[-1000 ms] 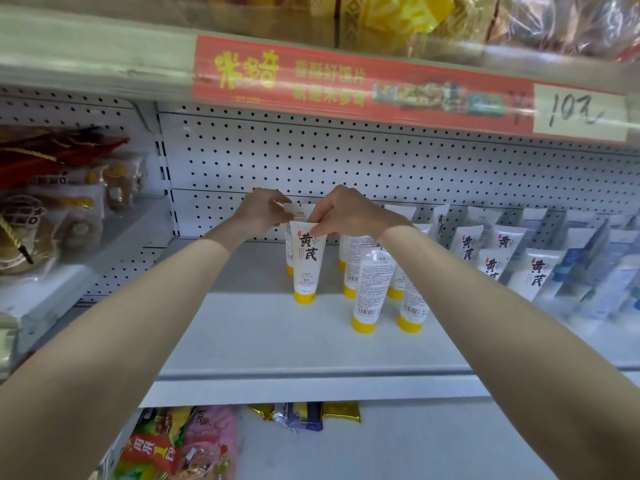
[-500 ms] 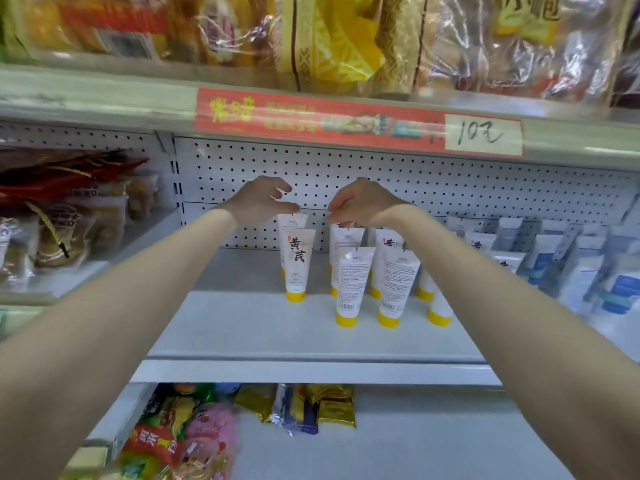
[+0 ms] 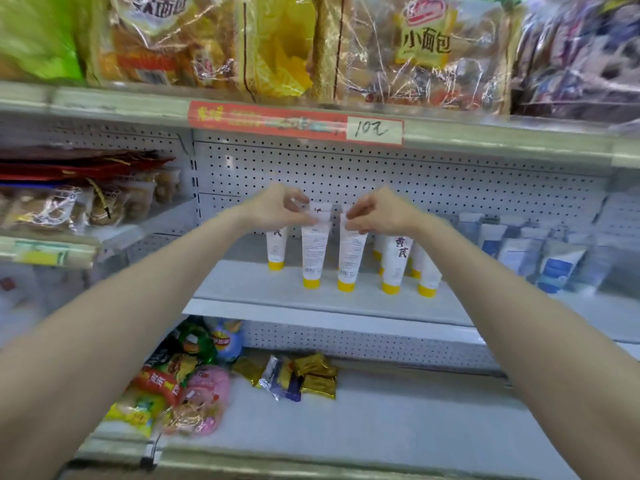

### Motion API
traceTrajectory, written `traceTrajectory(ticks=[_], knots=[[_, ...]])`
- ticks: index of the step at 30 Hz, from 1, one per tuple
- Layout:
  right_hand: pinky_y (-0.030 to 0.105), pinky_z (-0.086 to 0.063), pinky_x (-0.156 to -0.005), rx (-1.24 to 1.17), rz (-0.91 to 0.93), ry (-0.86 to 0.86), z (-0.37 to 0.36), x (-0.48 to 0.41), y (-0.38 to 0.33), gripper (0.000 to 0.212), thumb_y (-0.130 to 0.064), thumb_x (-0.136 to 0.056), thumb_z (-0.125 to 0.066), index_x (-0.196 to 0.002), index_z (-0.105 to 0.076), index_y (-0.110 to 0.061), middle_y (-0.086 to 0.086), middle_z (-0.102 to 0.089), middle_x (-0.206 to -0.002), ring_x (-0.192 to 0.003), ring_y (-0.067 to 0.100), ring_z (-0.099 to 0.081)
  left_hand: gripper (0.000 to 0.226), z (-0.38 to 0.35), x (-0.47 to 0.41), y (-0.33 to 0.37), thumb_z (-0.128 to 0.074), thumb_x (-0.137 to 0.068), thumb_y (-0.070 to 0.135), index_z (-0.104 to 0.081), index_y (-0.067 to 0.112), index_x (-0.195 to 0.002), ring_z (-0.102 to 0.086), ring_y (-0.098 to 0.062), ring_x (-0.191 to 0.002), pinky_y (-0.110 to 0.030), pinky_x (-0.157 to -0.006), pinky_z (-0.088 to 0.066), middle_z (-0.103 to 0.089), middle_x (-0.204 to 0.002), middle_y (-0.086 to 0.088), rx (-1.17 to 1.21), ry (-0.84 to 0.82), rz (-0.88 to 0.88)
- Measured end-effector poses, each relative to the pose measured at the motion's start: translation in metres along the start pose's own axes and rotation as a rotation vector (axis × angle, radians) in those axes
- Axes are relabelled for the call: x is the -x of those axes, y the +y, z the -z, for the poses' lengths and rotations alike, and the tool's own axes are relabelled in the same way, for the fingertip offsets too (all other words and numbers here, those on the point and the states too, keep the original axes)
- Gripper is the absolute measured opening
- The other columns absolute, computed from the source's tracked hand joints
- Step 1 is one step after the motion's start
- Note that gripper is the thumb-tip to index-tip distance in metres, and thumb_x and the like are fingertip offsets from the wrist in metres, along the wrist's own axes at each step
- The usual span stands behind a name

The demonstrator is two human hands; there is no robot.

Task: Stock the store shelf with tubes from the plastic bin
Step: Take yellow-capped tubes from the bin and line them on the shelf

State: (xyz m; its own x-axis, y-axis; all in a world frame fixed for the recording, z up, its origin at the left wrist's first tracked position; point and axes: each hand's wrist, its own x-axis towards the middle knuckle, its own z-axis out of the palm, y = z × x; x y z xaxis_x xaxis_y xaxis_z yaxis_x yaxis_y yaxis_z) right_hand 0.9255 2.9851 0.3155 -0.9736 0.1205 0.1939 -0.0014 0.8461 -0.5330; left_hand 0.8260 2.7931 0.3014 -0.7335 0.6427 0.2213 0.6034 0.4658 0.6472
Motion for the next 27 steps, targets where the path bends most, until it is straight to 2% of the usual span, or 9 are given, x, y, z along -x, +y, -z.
traceTrajectory(ticks=[2, 4, 12, 14, 16, 19, 23, 25, 27], knots=[[0.040, -0.052, -0.082, 0.000, -0.008, -0.025, -0.003, 0.025, 0.012, 0.020, -0.018, -0.081, -0.071, -0.095, -0.069, -0.005, 0.014, -0.070, -0.090, -0.078, 0.021, -0.061, 0.054, -0.021, 0.019, 0.008, -0.072, -0.078, 0.036, -0.054, 0.016, -0.125, -0.061, -0.022, -0.102, -0.033, -0.091, -0.048, -0.064, -0.108, -0.008, -0.027, -0.025, 0.021], [0.033, -0.049, -0.075, 0.031, -0.014, -0.056, -0.007, 0.051, 0.026, 0.027, -0.020, -0.082, -0.070, -0.103, -0.069, -0.003, 0.014, -0.070, -0.098, -0.084, 0.023, -0.063, 0.058, -0.044, 0.038, 0.015, -0.073, -0.077, 0.038, -0.053, 0.016, -0.127, -0.061, -0.022, -0.102, -0.036, -0.093, -0.048, -0.064, -0.106, -0.007, -0.034, -0.067, 0.046], [0.019, -0.044, -0.060, -0.009, -0.117, -0.203, -0.058, 0.139, 0.086, 0.030, -0.023, -0.081, -0.071, -0.107, -0.066, -0.008, 0.007, -0.068, -0.095, -0.075, 0.014, -0.059, 0.058, -0.139, 0.110, 0.015, -0.073, -0.076, 0.040, -0.052, 0.019, -0.126, -0.062, -0.023, -0.100, -0.031, -0.088, -0.047, -0.063, -0.107, -0.005, -0.033, -0.191, 0.173], [0.021, -0.047, -0.066, -0.014, -0.142, -0.238, -0.077, 0.155, 0.103, 0.031, -0.023, -0.081, -0.071, -0.108, -0.067, -0.010, 0.006, -0.068, -0.100, -0.080, 0.013, -0.059, 0.057, -0.165, 0.124, 0.007, -0.073, -0.076, 0.040, -0.052, 0.019, -0.126, -0.062, -0.023, -0.100, -0.032, -0.087, -0.047, -0.064, -0.108, -0.004, -0.031, -0.237, 0.220], [0.027, -0.048, -0.082, 0.005, -0.174, -0.272, -0.098, 0.168, 0.120, 0.029, -0.025, -0.082, -0.069, -0.108, -0.067, -0.011, 0.004, -0.068, -0.105, -0.091, 0.015, -0.059, 0.056, -0.190, 0.134, -0.003, -0.072, -0.077, 0.039, -0.052, 0.019, -0.125, -0.061, -0.021, -0.099, -0.029, -0.082, -0.046, -0.063, -0.107, 0.000, -0.027, -0.290, 0.259], [0.030, -0.050, -0.079, -0.056, -0.260, -0.354, -0.131, 0.184, 0.148, 0.029, -0.023, -0.082, -0.070, -0.107, -0.066, -0.008, 0.003, -0.067, -0.100, -0.093, 0.021, -0.062, 0.052, -0.226, 0.150, -0.017, -0.071, -0.080, 0.035, -0.054, 0.016, -0.125, -0.056, -0.016, -0.093, -0.021, -0.077, -0.038, -0.061, -0.103, -0.001, -0.031, -0.354, 0.289], [0.031, -0.045, -0.091, -0.126, -0.383, -0.433, -0.187, 0.206, 0.189, 0.035, -0.022, -0.080, -0.072, -0.110, -0.065, -0.007, 0.008, -0.065, -0.106, -0.100, 0.021, -0.058, 0.056, -0.283, 0.173, -0.056, -0.072, -0.079, 0.036, -0.053, 0.012, -0.126, -0.057, -0.016, -0.088, -0.022, -0.076, -0.042, -0.060, -0.098, -0.003, 0.023, -0.464, 0.407], [0.027, -0.045, -0.089, -0.136, -0.447, -0.459, -0.217, 0.218, 0.208, 0.033, -0.022, -0.080, -0.072, -0.109, -0.066, -0.008, 0.009, -0.066, -0.109, -0.103, 0.022, -0.060, 0.047, -0.309, 0.185, -0.077, -0.073, -0.079, 0.033, -0.057, 0.013, -0.118, -0.057, -0.010, -0.080, -0.018, -0.067, -0.042, -0.063, -0.099, -0.007, 0.048, -0.514, 0.465], [0.024, -0.044, -0.076, -0.161, -0.526, -0.480, -0.244, 0.230, 0.225, 0.029, -0.019, -0.079, -0.072, -0.104, -0.067, -0.006, 0.011, -0.067, -0.104, -0.099, 0.025, -0.062, 0.027, -0.333, 0.195, -0.097, -0.072, -0.081, 0.022, -0.059, 0.011, -0.103, -0.055, 0.002, -0.067, -0.009, -0.058, -0.038, -0.064, -0.108, -0.018, 0.102, -0.554, 0.518]])
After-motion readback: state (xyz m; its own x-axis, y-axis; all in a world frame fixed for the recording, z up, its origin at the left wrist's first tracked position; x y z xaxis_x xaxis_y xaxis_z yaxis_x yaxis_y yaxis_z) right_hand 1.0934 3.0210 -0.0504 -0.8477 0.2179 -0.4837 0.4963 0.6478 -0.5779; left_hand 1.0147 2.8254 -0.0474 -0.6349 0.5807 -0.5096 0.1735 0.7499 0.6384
